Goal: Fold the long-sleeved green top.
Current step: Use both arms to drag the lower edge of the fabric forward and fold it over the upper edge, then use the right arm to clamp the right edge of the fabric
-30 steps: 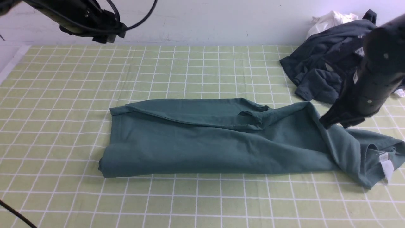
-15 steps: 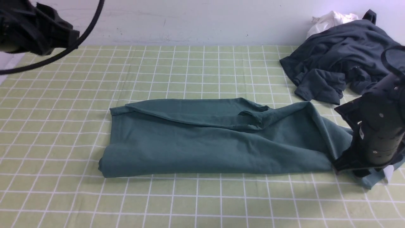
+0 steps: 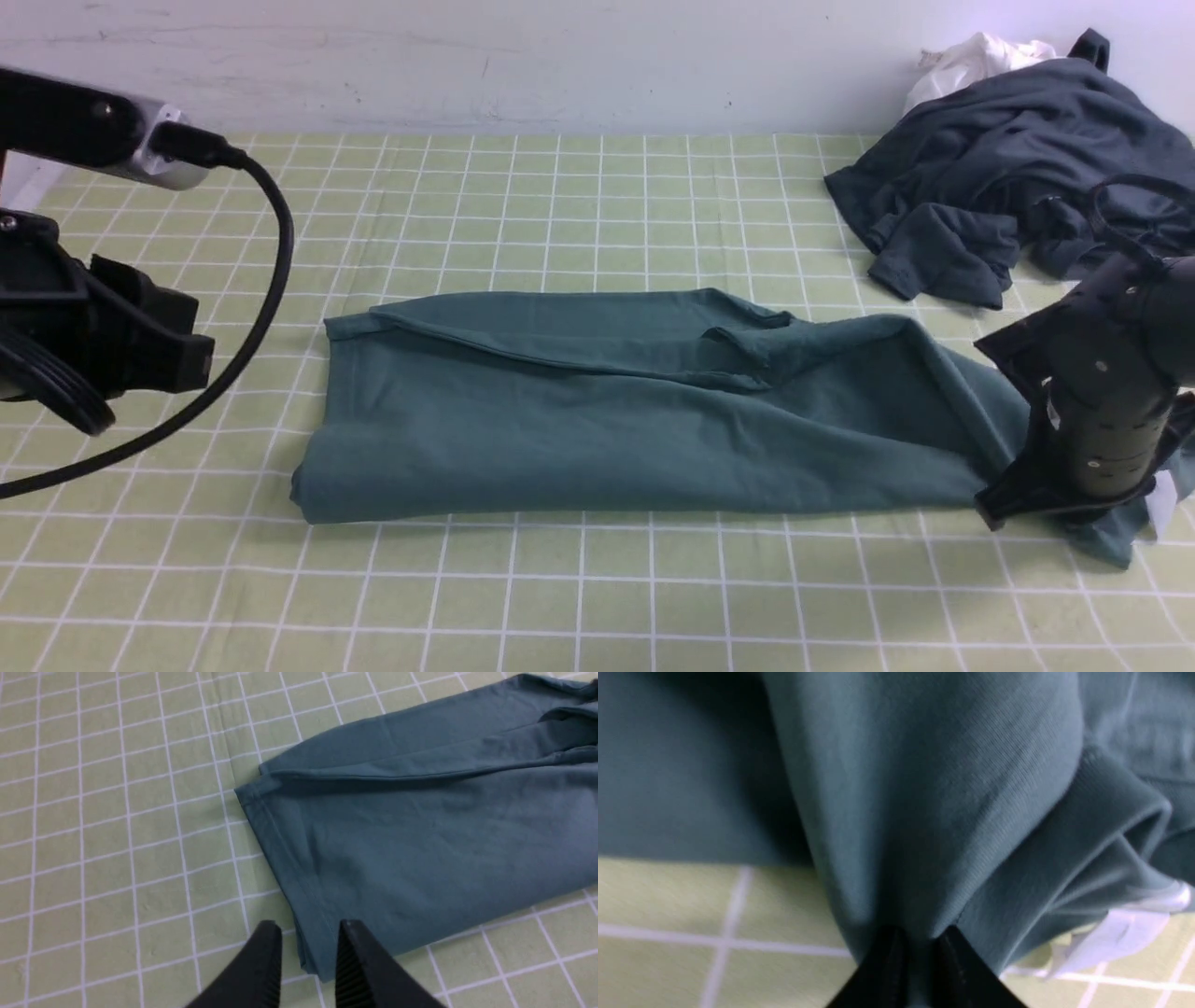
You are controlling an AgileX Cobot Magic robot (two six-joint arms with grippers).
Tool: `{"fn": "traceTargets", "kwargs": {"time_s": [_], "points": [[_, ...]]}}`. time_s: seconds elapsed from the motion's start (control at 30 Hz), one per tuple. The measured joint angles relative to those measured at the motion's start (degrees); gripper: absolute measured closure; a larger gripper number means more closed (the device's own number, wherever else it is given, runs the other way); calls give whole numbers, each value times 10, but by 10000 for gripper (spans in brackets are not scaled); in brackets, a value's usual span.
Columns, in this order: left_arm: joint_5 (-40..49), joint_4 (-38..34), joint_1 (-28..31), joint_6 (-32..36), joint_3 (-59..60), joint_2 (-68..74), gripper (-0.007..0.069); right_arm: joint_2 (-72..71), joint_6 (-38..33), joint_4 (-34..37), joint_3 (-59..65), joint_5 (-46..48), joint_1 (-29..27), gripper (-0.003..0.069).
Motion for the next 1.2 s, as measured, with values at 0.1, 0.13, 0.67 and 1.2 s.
{"fn": "traceTargets", "kwargs": {"time_s": [0.1, 0.13, 0.67, 1.2], "points": [[-8, -1, 0, 0, 0, -12, 461, -8, -12, -24, -27, 21, -20, 650], [-8, -1, 0, 0, 0, -13, 461, -11, -18, -27, -37, 22, -30, 650], [-18, 17, -45, 0, 0, -13, 461, 33, -19, -2, -226, -42, -170, 575], [-33, 56, -45, -4, 0, 66, 461, 51, -69, 56, -286, -6, -118, 361]]}}
